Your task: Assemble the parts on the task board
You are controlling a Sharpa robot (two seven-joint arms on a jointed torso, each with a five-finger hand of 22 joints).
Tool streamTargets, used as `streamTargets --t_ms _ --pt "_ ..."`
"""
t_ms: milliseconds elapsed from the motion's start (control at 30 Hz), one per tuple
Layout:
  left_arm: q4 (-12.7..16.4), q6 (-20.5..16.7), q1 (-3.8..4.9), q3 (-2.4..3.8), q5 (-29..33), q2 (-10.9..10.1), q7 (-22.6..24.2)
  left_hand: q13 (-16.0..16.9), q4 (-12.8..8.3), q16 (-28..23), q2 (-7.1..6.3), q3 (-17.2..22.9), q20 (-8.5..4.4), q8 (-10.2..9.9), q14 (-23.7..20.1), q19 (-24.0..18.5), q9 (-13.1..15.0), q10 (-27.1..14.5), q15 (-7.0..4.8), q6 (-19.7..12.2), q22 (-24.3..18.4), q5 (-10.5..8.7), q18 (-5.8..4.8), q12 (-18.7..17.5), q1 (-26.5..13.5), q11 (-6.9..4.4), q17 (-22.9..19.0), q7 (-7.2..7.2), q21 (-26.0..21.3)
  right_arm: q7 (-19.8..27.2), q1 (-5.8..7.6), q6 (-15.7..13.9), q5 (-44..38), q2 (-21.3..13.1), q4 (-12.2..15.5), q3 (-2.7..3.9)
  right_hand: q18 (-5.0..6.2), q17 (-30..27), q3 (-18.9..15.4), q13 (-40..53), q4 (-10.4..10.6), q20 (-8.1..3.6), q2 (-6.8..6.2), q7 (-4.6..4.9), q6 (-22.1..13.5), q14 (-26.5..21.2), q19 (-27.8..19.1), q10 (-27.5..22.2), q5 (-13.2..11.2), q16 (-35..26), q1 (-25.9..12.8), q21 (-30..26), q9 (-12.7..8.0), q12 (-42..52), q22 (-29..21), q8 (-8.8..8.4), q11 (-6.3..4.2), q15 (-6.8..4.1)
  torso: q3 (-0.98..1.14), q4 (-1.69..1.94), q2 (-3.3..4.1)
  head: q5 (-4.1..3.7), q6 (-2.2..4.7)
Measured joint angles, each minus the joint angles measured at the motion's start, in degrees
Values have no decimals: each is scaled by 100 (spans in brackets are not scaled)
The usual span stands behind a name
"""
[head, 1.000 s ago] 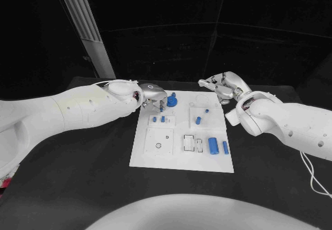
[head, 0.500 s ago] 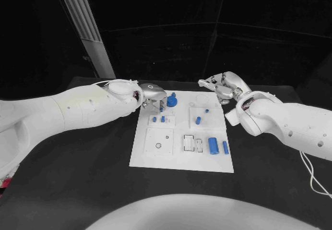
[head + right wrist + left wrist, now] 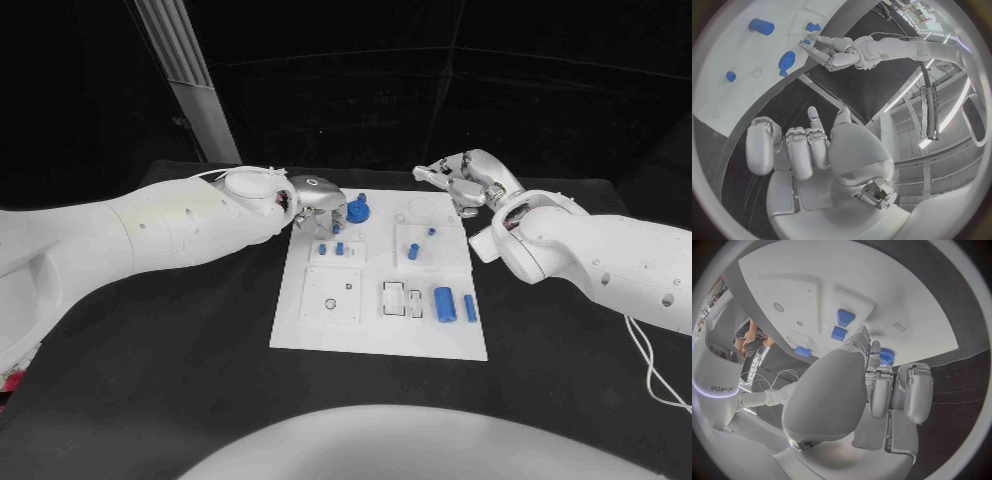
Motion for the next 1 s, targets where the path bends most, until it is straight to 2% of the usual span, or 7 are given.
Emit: streamTargets --t_ms 200,433,700,1000 --pt "0 -2 0 -1 -4 -7 0 0 16 0 -25 -16 16 0 -19 -16 -9 -32 22 -94 0 0 0 0 -25 26 0 24 -22 0 0 2 0 0 -1 0 0 0 0 0 0 0 0 0 0 -9 0 0 0 0 0 0 0 1 0 0 0 9 0 0 0 1 0" --pt "-6 -69 -3 -3 -6 -23 -10 5 0 0 -26 -32 55 0 -21 -14 -20 -93 62 -429 0 0 -1 -23 -26 87 0 83 -22 0 0 6 0 0 -3 0 0 0 0 0 0 0 -1 0 0 -9 0 0 0 0 -1 0 0 1 0 0 0 9 0 1 0 8 0" --pt "-16 -227 -3 -3 -7 -85 -48 5 0 0 -47 -31 95 0 0 -13 -20 -93 82 -685 0 0 0 -23 -5 87 0 133 -22 -2 0 12 0 0 -5 0 0 0 0 0 0 0 -9 0 0 -9 0 0 0 0 -9 0 0 2 0 0 0 9 0 0 -1 13 0" --pt "20 -570 -3 -3 -7 -247 -76 5 1 0 -47 -31 95 0 0 -13 -19 -114 82 -694 0 0 0 -23 -5 108 0 142 -22 -6 -2 18 0 -5 -6 0 0 0 0 0 0 -20 -6 0 0 -17 -20 0 0 0 -6 -25 0 4 0 0 1 1 0 1 -3 8 0"
